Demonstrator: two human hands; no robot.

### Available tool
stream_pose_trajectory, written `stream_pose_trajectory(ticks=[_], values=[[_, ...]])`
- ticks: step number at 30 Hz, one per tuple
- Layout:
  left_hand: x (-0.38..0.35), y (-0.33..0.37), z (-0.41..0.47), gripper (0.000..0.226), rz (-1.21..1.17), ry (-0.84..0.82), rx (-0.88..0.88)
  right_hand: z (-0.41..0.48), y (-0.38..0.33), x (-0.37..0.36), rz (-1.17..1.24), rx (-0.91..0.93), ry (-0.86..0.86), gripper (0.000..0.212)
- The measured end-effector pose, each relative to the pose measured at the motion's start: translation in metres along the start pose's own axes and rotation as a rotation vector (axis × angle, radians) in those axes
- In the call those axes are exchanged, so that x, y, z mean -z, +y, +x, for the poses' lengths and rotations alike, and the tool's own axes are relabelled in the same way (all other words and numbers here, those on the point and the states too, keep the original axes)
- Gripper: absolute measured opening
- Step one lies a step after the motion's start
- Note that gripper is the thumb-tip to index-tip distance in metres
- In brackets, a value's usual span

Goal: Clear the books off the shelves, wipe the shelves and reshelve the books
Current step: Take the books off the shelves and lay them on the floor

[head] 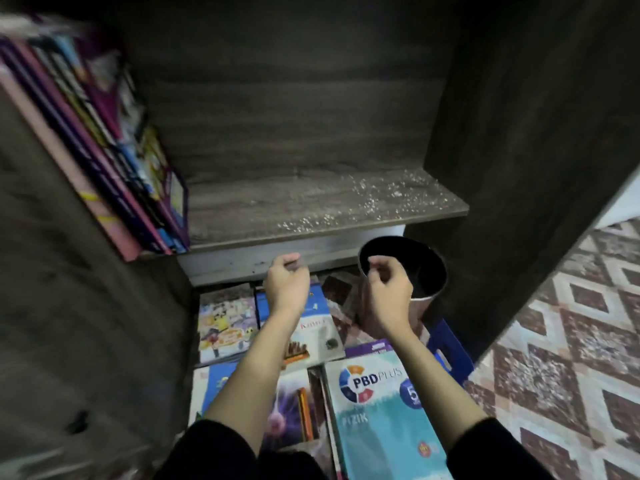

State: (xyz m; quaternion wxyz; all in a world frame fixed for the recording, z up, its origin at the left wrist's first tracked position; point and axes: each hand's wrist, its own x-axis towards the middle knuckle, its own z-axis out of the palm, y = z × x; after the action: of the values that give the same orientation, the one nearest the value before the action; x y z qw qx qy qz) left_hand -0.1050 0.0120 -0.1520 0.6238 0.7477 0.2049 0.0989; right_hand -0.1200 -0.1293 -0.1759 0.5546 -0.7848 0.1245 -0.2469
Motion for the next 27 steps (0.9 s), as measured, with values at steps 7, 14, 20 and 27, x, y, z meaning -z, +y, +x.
stream_pose_trajectory(ticks=[7, 14, 20, 27], values=[[0.075, 0.049, 0.017, 0.020, -0.069, 0.158, -0.200, -0.004, -0.070, -0.053, 0.152, 0.159, -0.082, 0.024], [0.157, 0.085, 0.037, 0.028, 0.110, 0.475, -0.541, -0.020, -0.134, -0.121, 0.240, 0.301, -0.209, 0.021], [0.209, 0.105, 0.060, 0.080, 0.625, 0.513, -0.753, -0.030, -0.174, -0.171, 0.165, 0.393, -0.461, 0.021], [0.219, 0.104, 0.079, 0.080, 1.202, 0.388, -0.651, -0.020, -0.202, -0.216, -0.083, 0.490, -0.673, 0.066]])
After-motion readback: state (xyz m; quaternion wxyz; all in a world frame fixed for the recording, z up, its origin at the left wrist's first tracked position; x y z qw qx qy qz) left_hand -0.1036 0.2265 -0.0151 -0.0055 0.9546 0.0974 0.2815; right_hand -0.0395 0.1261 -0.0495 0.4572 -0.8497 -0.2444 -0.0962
